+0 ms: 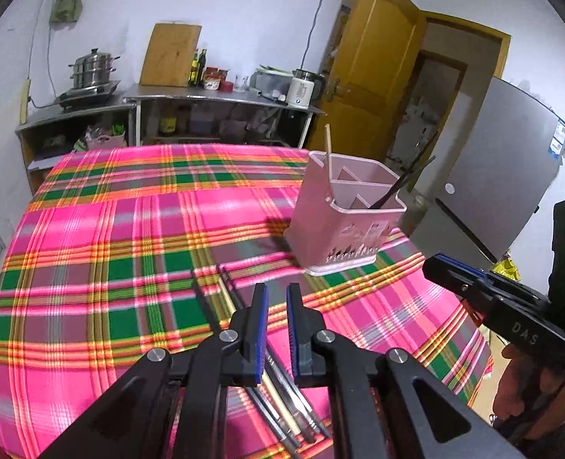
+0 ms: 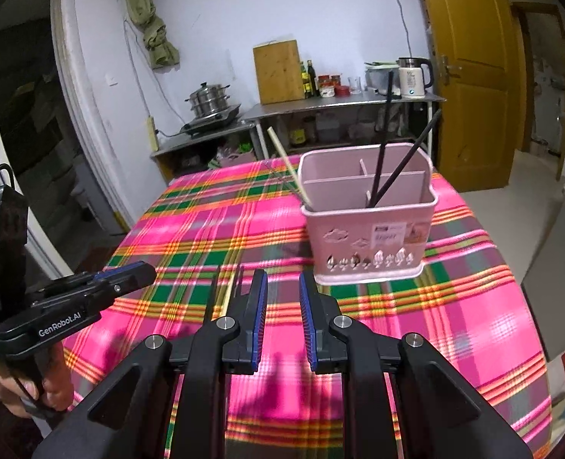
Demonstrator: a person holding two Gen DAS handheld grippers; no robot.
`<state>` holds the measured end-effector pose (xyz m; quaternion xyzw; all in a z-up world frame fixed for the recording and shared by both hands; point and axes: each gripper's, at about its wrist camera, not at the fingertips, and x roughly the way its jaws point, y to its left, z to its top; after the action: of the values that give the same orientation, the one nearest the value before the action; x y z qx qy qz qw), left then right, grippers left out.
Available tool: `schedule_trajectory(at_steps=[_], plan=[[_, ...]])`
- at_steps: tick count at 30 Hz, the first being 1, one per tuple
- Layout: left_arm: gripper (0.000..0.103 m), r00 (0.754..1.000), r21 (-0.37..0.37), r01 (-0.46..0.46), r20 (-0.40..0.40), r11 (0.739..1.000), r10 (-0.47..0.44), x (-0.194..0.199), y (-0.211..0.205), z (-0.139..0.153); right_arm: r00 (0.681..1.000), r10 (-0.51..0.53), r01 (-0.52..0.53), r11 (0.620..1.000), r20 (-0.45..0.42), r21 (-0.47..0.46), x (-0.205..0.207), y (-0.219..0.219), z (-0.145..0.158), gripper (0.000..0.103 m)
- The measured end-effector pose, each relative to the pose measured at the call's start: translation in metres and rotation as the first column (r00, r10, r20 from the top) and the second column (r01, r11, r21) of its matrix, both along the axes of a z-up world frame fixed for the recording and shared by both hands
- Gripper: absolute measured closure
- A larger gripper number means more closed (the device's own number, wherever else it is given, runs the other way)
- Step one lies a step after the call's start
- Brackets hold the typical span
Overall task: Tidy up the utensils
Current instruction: 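Move both open tools back down toward the remaining chopsticks, then grasp a black chopstick with the left tool while the right tool grasps a black chopstick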
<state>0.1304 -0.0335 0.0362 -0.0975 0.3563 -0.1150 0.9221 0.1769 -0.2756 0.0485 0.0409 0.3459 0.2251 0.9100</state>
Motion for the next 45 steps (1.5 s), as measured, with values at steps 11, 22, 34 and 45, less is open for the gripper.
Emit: schedule_trajectory(at_steps=[11, 22, 34, 45], plan=[[0.094, 0.994, -0.030, -0.054, -0.093, 0.998, 0.051, -0.014, 0.029, -0.037, 0.996, 0.056, -0.057, 0.998, -0.066, -0.011, -0.010, 0.021, -0.025, 0.085], [0.084, 0.977, -0.065, -0.095, -0.196, 0.993, 0.081, 0.006, 0.035, -0.077, 0.989, 0.084, -0.087, 0.996, -0.118, -0.022, -0.008, 0.031, -0.048, 0.085], [0.081, 0.961, 0.012, -0.137, -0.239, 0.991, 0.135, 0.038, 0.019, -0.113, 0.985, 0.085, -0.089, 0.996, -0.153, -0.020, 0.000, 0.029, -0.062, 0.086], [0.079, 0.969, 0.101, -0.160, -0.175, 0.982, 0.176, 0.036, 0.009, -0.114, 0.984, 0.085, -0.088, 0.996, -0.158, -0.016, 0.002, 0.029, -0.065, 0.086]])
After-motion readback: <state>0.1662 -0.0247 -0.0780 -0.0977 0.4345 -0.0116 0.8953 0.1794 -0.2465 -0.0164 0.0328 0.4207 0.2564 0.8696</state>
